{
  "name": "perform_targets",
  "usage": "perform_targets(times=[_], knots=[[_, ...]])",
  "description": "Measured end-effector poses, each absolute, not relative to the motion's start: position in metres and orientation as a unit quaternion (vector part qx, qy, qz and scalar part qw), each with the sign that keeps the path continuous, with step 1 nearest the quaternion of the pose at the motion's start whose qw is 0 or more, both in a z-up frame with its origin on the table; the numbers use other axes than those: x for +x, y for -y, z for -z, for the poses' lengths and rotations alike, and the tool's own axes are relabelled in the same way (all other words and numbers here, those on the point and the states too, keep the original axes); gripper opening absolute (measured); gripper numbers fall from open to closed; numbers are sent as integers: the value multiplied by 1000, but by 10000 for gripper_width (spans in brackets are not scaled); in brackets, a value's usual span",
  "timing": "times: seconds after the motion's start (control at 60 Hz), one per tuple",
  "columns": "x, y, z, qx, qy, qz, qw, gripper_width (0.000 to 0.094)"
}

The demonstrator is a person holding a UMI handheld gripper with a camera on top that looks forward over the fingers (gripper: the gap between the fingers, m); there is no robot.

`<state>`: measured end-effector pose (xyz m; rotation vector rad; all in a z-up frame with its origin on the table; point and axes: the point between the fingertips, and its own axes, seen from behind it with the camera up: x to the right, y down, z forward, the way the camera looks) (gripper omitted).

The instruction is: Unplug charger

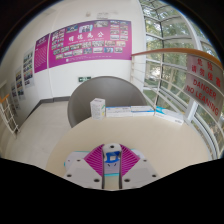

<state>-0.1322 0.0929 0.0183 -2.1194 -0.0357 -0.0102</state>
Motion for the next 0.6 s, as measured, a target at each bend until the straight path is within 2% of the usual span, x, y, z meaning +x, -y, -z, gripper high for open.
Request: perform_targets(times=[0.067,0.183,0.233,0.317,0.383,0.433,0.483,0.517,0.583,0.6], knots=[[-131,-91,-20,-876,13,-5,481,123],[-133,-88,-24,-879,17,-13,477,95],[-128,-100,-85,-840,20,-13,542,92],[-121,-120,-211,-773,39,-5,633,93],[-101,-125,-265,-743,32,-7,669,92],[-71,-127,-291,-730,27,8,682,93],[-38,-133,-292,-736,19,23,677,93],[-17,-134,-277,-746,17,36,665,94],[28,-132,-223,-780,19,68,622,96],[49,-122,-193,-787,22,72,612,97]])
